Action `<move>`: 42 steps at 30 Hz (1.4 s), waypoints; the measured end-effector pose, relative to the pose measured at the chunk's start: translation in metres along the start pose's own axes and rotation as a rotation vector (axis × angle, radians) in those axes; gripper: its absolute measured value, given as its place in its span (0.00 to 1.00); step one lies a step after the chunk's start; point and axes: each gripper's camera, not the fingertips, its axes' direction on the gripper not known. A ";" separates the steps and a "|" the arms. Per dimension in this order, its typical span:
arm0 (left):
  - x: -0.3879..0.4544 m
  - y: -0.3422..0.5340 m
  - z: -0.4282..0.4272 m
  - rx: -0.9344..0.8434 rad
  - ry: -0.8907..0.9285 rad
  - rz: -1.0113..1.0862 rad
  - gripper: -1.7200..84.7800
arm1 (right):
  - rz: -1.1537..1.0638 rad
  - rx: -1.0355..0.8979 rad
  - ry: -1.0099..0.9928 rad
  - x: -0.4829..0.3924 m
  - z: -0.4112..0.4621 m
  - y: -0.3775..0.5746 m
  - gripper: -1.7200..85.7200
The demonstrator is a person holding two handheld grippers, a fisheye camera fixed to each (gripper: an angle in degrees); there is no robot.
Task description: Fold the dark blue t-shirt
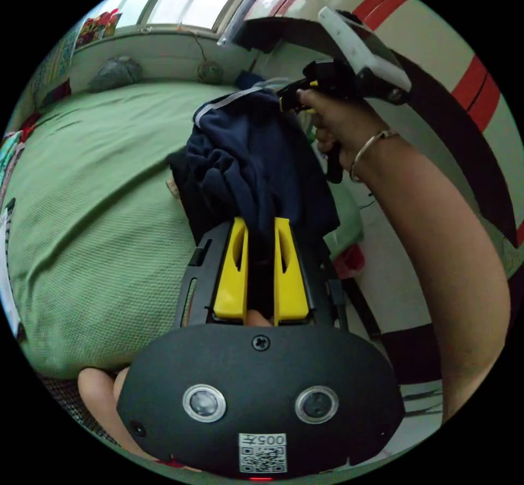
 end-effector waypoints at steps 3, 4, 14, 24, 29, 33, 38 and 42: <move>0.006 0.001 0.005 0.039 -0.002 0.029 0.11 | 0.022 0.015 -0.104 0.004 0.007 0.010 0.10; 0.006 0.000 0.004 0.033 0.002 0.033 0.11 | 0.009 0.018 -0.165 0.004 0.005 0.014 0.10; -0.012 0.018 -0.019 0.057 0.076 0.030 0.11 | -0.144 -0.148 -0.396 -0.063 0.017 0.045 0.09; -0.099 0.057 -0.094 0.096 -0.142 -0.014 0.10 | -0.130 -0.136 -0.320 -0.094 0.007 0.060 0.10; -0.152 0.071 -0.122 0.104 -0.228 -0.097 0.09 | -0.102 -0.105 -0.418 -0.097 -0.030 0.101 0.11; -0.193 0.081 -0.141 0.108 -0.241 -0.169 0.10 | -0.217 -0.121 -0.390 -0.138 -0.022 0.139 0.11; -0.240 0.092 -0.164 0.094 -0.282 -0.188 0.10 | -0.220 -0.089 -0.247 -0.183 -0.036 0.141 0.11; -0.293 0.100 -0.187 0.097 -0.311 -0.225 0.10 | -0.154 -0.058 -0.261 -0.193 -0.058 0.133 0.11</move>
